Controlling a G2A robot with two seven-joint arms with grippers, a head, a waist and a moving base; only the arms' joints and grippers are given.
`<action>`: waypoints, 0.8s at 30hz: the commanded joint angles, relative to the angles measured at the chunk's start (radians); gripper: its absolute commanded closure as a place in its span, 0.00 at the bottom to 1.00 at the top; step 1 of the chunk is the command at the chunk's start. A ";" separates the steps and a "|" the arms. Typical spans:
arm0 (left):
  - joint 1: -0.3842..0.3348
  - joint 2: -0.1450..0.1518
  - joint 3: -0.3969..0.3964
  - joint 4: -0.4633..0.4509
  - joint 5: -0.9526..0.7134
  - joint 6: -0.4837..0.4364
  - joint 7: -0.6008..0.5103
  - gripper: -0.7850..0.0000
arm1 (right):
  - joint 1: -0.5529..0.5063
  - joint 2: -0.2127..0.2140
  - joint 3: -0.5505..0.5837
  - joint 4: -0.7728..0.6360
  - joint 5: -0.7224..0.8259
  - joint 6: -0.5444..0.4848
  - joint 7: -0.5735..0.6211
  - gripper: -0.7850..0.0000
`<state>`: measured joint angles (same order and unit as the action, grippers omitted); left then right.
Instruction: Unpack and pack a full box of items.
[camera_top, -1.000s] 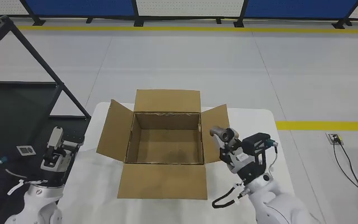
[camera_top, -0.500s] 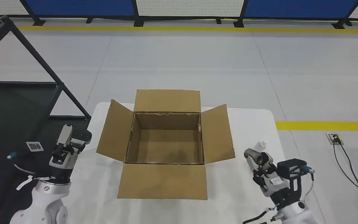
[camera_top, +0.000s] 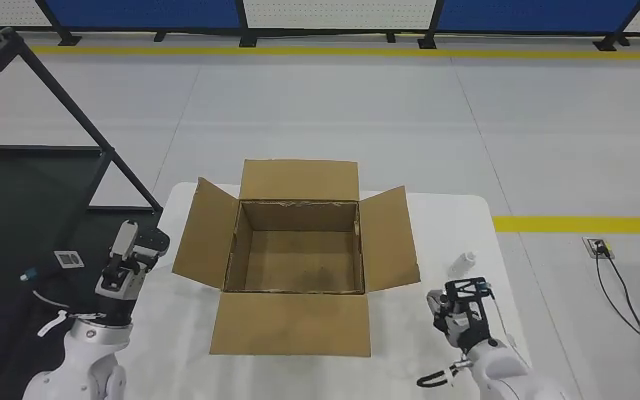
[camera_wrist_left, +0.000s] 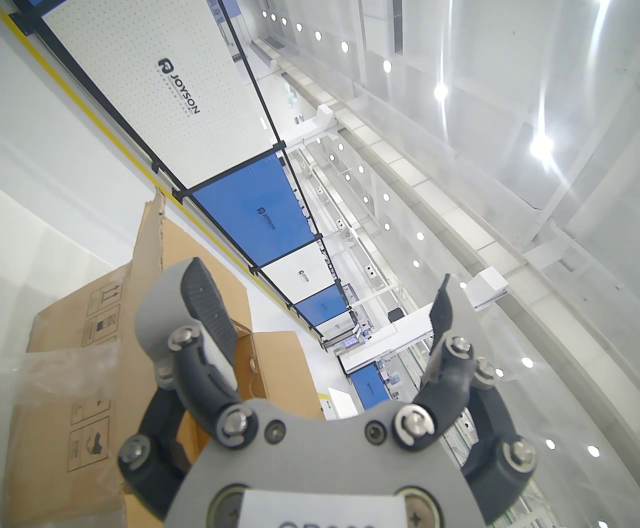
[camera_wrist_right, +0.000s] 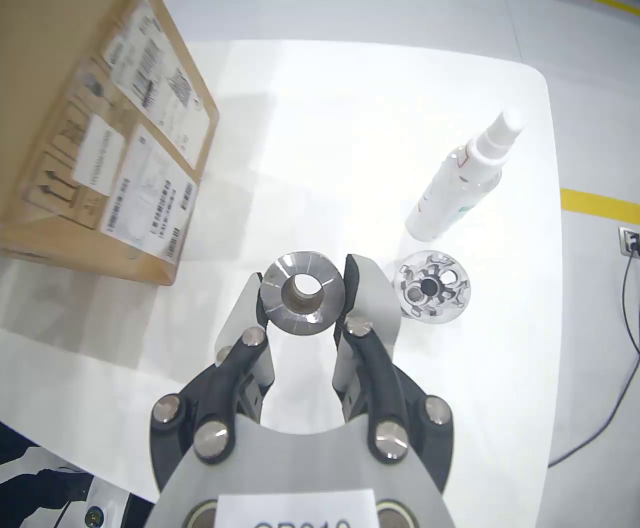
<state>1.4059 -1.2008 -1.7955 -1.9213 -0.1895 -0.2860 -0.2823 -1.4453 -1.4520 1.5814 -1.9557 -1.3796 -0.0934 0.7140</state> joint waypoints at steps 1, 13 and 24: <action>0.001 0.000 -0.002 0.001 0.001 0.000 0.002 0.00 | 0.035 0.001 -0.017 0.037 -0.021 0.012 0.021 1.00; 0.008 0.000 -0.007 -0.001 0.001 0.001 0.014 0.00 | 0.159 0.004 -0.092 0.177 -0.132 0.083 0.109 1.00; 0.014 0.001 -0.012 -0.002 -0.003 -0.001 0.015 0.00 | 0.227 0.005 -0.116 0.278 -0.136 0.109 0.110 1.00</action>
<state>1.4189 -1.2000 -1.8066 -1.9228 -0.1917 -0.2869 -0.2667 -1.2231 -1.4467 1.4670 -1.6857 -1.5150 0.0138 0.8235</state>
